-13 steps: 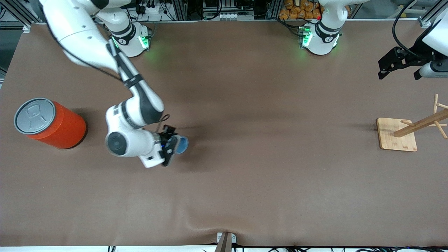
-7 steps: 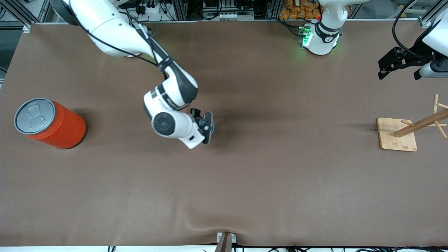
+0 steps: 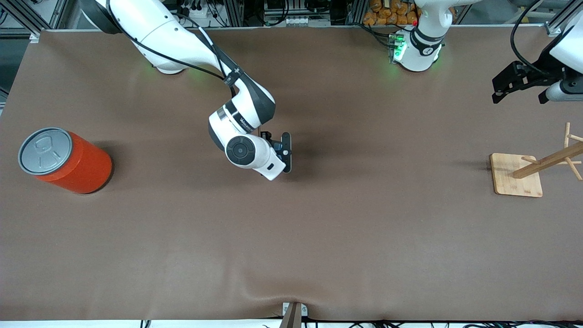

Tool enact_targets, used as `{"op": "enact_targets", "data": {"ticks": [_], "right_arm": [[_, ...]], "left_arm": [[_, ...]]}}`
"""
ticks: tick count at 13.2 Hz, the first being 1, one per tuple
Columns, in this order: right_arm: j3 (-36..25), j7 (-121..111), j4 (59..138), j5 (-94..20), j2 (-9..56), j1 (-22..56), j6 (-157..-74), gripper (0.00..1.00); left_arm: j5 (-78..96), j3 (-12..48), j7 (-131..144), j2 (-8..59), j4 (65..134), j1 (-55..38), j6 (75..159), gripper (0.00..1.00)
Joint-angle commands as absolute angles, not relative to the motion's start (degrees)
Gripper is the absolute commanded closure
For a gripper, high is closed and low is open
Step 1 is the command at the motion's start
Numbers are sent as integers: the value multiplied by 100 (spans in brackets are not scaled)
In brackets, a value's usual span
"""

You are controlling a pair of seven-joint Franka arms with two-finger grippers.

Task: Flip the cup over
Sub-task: 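Lower the cup onto the table and open the right gripper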

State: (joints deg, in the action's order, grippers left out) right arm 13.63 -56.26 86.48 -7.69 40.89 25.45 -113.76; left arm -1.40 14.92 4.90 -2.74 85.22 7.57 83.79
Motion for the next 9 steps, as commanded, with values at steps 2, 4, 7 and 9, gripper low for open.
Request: {"op": "enact_targets", "data": {"ticks": [2, 4, 7, 9], "right_arm": [[1336, -5766, 8613, -677, 4245, 2382, -11382, 14], [1345, -5783, 8613, -755, 4271, 2277, -11469, 0], [1354, -5748, 8613, -782, 4254, 2241, -11470, 0], [1362, -5661, 8622, -782, 4219, 2171, -11426, 0]], "left_arm": [[-132, 1538, 519, -272, 8455, 800, 8332, 0], [-132, 1538, 519, -272, 8455, 800, 8332, 0], [-123, 1538, 518, -272, 8455, 800, 8332, 0], [-123, 1538, 519, -272, 8455, 800, 8332, 0]]}}
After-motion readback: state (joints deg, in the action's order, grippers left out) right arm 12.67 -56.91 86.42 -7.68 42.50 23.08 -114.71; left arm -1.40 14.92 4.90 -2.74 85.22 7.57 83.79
